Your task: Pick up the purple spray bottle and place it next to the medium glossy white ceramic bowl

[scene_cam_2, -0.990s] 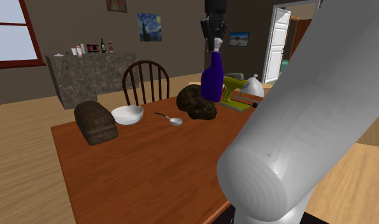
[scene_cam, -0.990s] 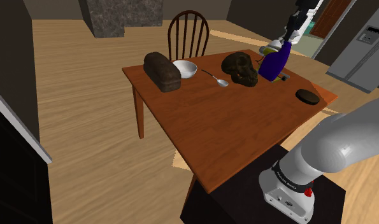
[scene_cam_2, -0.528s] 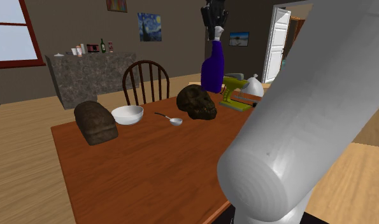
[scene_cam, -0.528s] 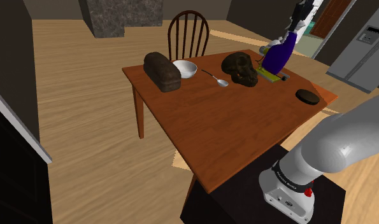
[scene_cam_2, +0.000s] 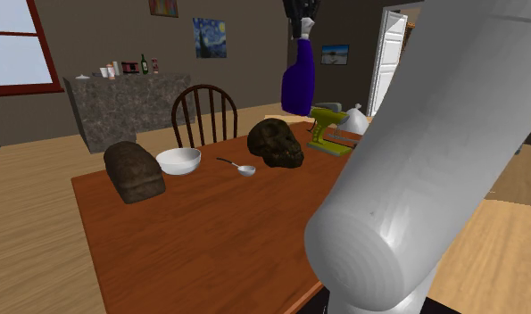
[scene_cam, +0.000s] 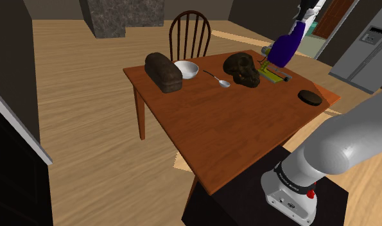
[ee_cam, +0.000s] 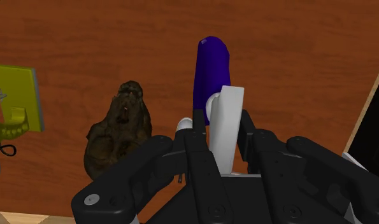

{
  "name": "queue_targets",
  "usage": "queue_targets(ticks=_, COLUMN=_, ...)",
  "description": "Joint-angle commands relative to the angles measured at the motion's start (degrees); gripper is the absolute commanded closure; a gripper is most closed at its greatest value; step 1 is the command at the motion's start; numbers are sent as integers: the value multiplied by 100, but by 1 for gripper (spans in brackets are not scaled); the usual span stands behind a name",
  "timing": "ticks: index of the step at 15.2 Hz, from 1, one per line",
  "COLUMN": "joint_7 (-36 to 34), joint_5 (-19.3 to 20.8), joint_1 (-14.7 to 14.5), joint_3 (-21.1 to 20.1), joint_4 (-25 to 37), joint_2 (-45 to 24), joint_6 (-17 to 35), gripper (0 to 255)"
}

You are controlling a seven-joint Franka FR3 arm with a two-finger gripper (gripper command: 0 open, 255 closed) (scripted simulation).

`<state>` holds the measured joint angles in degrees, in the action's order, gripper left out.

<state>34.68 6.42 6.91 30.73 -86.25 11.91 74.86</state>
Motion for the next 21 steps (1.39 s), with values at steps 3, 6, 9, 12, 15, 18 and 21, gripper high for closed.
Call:
queue_targets(ticks=3, joint_7=-12, joint_5=-104, joint_1=-28, joint_3=12, joint_4=308, joint_2=-209, joint_6=-129, gripper=255)
queue_targets(ticks=6, joint_7=-247, joint_5=-236, joint_1=-123, joint_3=-86, joint_4=165, joint_2=-416, joint_6=182, gripper=255)
queue_targets(ticks=9, joint_7=-449, joint_5=-382, joint_1=-213, joint_3=-167, joint_4=99, joint_2=-680, joint_6=471, gripper=255)
queue_targets(ticks=12, joint_7=-622, joint_5=-544, joint_1=-294, joint_3=-238, joint_4=110, joint_2=-995, joint_6=735, gripper=255)
queue_targets(ticks=15, joint_7=-772, joint_5=-719, joint_1=-361, joint_3=-304, joint_4=198, joint_2=-1359, joint_6=968, gripper=255)
queue_targets(ticks=18, joint_7=-904, joint_5=-906, joint_1=-413, joint_3=-368, joint_4=367, joint_2=-1768, joint_6=1164, gripper=255)
queue_targets(ticks=21, joint_7=-1023, joint_5=-1102, joint_1=-443, joint_3=-437, joint_4=622, joint_2=-2221, joint_6=1319, gripper=255)
